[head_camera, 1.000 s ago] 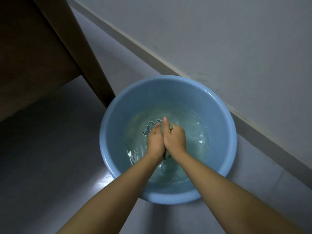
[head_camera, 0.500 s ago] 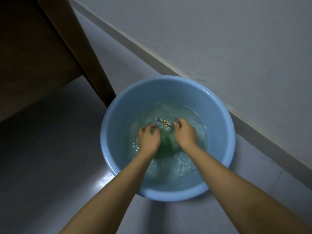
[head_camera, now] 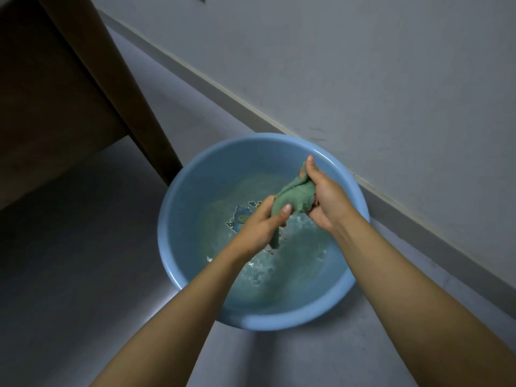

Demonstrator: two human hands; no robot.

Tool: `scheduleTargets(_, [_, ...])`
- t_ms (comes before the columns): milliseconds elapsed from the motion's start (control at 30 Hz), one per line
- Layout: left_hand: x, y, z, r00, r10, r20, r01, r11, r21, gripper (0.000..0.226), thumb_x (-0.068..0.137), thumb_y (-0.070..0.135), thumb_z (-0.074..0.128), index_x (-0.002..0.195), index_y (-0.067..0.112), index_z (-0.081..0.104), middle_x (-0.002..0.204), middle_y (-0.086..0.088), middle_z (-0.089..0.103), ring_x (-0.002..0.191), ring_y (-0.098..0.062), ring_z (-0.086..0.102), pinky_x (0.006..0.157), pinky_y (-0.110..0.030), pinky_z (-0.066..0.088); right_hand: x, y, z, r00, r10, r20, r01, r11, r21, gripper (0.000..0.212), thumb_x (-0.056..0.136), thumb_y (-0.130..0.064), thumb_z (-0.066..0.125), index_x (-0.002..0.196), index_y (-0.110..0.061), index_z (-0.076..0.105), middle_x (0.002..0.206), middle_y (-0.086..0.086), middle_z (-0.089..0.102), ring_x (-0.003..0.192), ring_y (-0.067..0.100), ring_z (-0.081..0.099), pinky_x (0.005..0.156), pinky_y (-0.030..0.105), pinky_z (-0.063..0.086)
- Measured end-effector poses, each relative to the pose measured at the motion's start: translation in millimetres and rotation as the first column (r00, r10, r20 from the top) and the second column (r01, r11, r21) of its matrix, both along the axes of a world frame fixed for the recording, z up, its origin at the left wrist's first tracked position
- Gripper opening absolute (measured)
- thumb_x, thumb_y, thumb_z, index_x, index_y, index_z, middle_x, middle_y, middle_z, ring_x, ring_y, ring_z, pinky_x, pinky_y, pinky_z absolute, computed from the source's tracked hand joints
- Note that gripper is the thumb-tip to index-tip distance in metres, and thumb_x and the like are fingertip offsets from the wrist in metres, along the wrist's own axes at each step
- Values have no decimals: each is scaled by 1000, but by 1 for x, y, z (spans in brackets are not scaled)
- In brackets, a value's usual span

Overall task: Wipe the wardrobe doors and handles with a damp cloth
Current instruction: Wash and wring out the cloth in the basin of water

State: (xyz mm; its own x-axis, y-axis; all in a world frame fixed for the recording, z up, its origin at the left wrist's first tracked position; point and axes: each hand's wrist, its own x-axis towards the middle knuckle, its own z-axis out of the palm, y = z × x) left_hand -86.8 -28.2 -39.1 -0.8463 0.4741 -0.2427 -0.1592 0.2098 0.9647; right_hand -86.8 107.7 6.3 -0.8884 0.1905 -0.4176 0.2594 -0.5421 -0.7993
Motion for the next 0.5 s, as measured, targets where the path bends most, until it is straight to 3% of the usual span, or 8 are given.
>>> scheduleTargets(67, [-1,1,1,996,90,14,-91,996,25,19,100,29,47,84,22,53,73,0,51,56,-16,49,66,-39,46,6,5,-8,999,-36,23,32,986,165,31,96,-36,52,74,-15,48,59,-3,54,57,13,55,58,27,48])
scheduleTargets(167, [-4,4,3,963,269,28,-270,963,22,17,100,24,48,89,14,56,69,-3,54,52,-12,50,50,-25,43,18,-4,-24,993,-53,108,-2,888,460,26,93,-32,59,75,-15,54,69,5,60,60,18,58,62,34,53])
scheduleTargets(233, [-3,9,5,924,377,66,-380,924,43,16,99,22,50,90,10,55,67,-5,56,53,-13,52,46,-21,42,26,-20,-37,981,-56,185,-49,855,517,28,86,-41,63,77,-16,56,76,10,66,69,26,65,75,48,56])
scheduleTargets(300, [-2,17,6,878,455,151,-471,876,100,14,99,20,52,93,7,53,74,-6,57,63,-16,56,57,-26,47,30,-36,-45,957,-58,283,-87,876,475,34,82,-45,58,85,-12,61,83,14,68,76,29,67,77,54,56])
scheduleTargets(367, [2,22,11,843,491,218,-522,845,116,15,99,18,50,103,3,53,82,-6,60,71,-20,60,64,-30,49,29,-47,-42,933,-5,359,-125,933,338,35,89,-35,52,104,-5,62,89,16,68,73,27,64,64,47,59])
scheduleTargets(433, [8,24,14,844,484,228,-521,842,141,10,102,18,43,107,13,50,95,1,66,82,-29,66,69,-34,51,26,-51,-42,924,9,382,-65,989,132,35,94,-34,50,117,-8,53,94,16,65,71,26,63,52,35,54])
scheduleTargets(500, [14,24,21,849,473,235,-519,831,200,12,104,18,37,101,26,45,98,5,67,85,-30,67,73,-36,52,25,-51,-36,936,-2,352,9,1000,-18,24,100,-35,43,113,-15,47,95,13,63,72,25,64,57,34,53])
